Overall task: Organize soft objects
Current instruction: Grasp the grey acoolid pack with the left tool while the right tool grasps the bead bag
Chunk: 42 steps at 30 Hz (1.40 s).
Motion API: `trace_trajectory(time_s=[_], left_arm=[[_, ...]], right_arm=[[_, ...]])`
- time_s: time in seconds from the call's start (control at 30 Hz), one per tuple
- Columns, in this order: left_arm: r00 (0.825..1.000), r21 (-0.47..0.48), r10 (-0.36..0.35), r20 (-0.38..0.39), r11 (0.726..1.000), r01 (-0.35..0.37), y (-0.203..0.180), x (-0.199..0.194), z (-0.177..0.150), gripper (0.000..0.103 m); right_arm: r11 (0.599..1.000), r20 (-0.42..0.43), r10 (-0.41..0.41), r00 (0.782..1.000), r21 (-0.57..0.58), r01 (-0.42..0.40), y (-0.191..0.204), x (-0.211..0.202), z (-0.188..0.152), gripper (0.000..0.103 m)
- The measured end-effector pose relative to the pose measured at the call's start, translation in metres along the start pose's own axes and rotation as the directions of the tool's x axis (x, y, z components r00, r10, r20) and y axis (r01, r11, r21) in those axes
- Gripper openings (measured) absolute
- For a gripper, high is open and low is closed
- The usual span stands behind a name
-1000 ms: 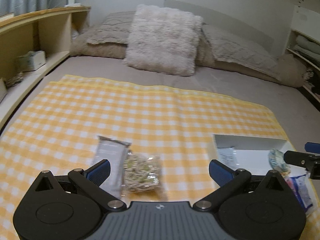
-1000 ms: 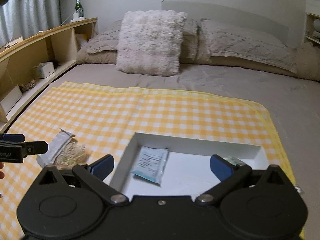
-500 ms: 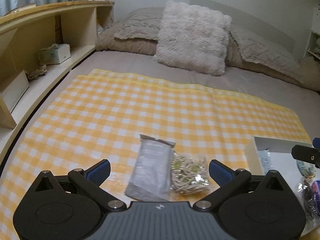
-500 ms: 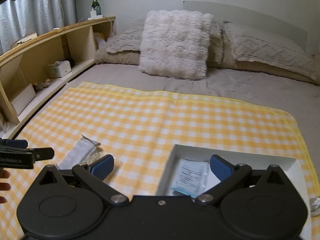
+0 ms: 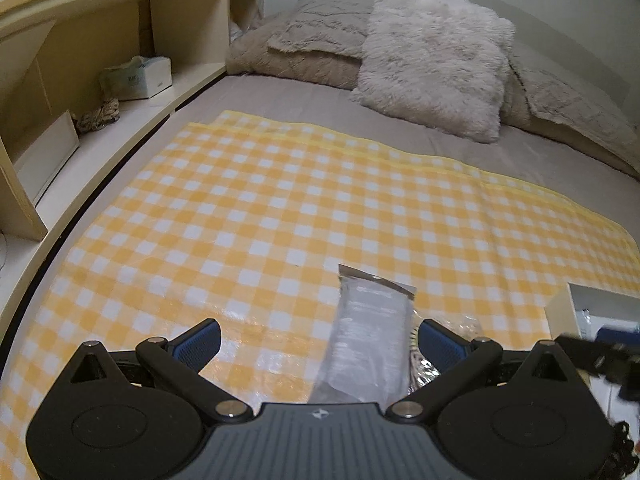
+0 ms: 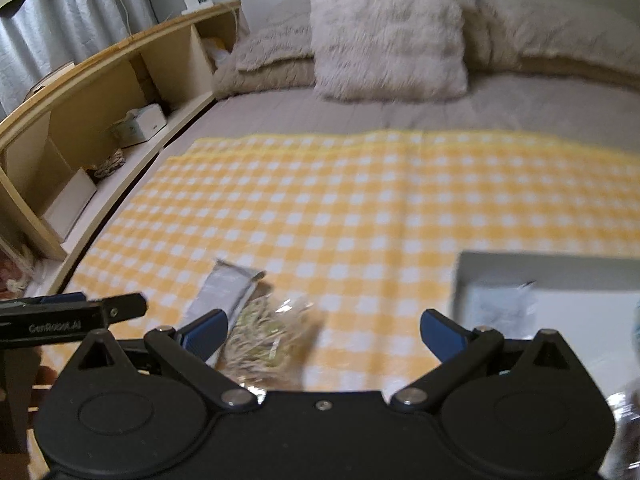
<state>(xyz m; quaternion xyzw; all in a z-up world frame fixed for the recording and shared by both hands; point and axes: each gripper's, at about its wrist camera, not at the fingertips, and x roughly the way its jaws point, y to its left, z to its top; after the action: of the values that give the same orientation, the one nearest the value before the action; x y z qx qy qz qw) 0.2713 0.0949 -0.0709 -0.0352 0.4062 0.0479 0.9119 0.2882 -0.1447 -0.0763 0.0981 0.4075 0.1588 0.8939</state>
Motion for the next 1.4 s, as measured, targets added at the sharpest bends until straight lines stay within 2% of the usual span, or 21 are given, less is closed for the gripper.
trace_trajectory(time_s=[0.17,0.23,0.37,0.47,0.53,0.73,0.83,1.0,1.13,1.33,1.4], left_arm=[[1.0,-0.018,-0.022,-0.018,1.0,0.022,0.002,0.015,0.005,0.103],[0.999,-0.009,-0.03,-0.022,0.999,0.03,-0.001,0.02,0.006,0.103],[0.998,0.006,-0.04,-0.038,0.999,0.04,-0.007,0.034,0.007,0.103],[0.998,0.031,-0.046,-0.049,0.998,0.048,-0.011,0.045,0.008,0.103],[0.997,0.062,-0.049,-0.056,0.997,0.052,-0.016,0.052,0.007,0.103],[0.994,0.179,-0.044,-0.1,0.982,0.062,-0.033,0.072,-0.001,0.103],[0.99,0.236,-0.039,-0.133,0.969,0.07,-0.043,0.083,-0.01,0.103],[0.981,0.362,0.043,-0.19,0.932,0.03,-0.066,0.102,-0.03,0.103],[0.981,0.304,0.042,-0.188,0.953,0.017,-0.068,0.105,-0.03,0.103],[0.979,0.269,0.047,-0.198,0.963,0.009,-0.068,0.107,-0.031,0.102],[0.98,0.266,0.041,-0.197,0.964,0.013,-0.075,0.108,-0.031,0.089]], right_arm=[[0.998,-0.052,0.042,0.998,0.046,-0.04,0.003,0.034,-0.007,0.102],[0.997,-0.07,0.061,0.996,0.052,-0.057,0.006,0.047,-0.008,0.091],[0.993,-0.112,0.111,0.988,0.039,-0.107,0.015,0.071,-0.01,0.08],[0.993,-0.148,0.117,0.982,0.004,-0.118,0.021,0.086,-0.012,0.067],[0.994,-0.179,0.101,0.979,-0.017,-0.106,0.023,0.093,-0.014,0.053],[0.985,-0.225,0.107,0.968,-0.11,-0.135,0.023,0.092,-0.01,0.038],[0.982,-0.247,0.111,0.963,-0.122,-0.145,0.014,0.088,-0.008,0.036],[0.981,-0.261,0.102,0.96,-0.132,-0.14,-0.002,0.081,-0.008,0.035],[0.978,-0.267,0.102,0.958,-0.15,-0.146,-0.007,0.076,-0.011,0.035],[0.978,-0.275,0.107,0.955,-0.143,-0.151,-0.01,0.074,-0.012,0.035],[0.978,-0.275,0.099,0.956,-0.149,-0.144,-0.009,0.072,-0.013,0.035]])
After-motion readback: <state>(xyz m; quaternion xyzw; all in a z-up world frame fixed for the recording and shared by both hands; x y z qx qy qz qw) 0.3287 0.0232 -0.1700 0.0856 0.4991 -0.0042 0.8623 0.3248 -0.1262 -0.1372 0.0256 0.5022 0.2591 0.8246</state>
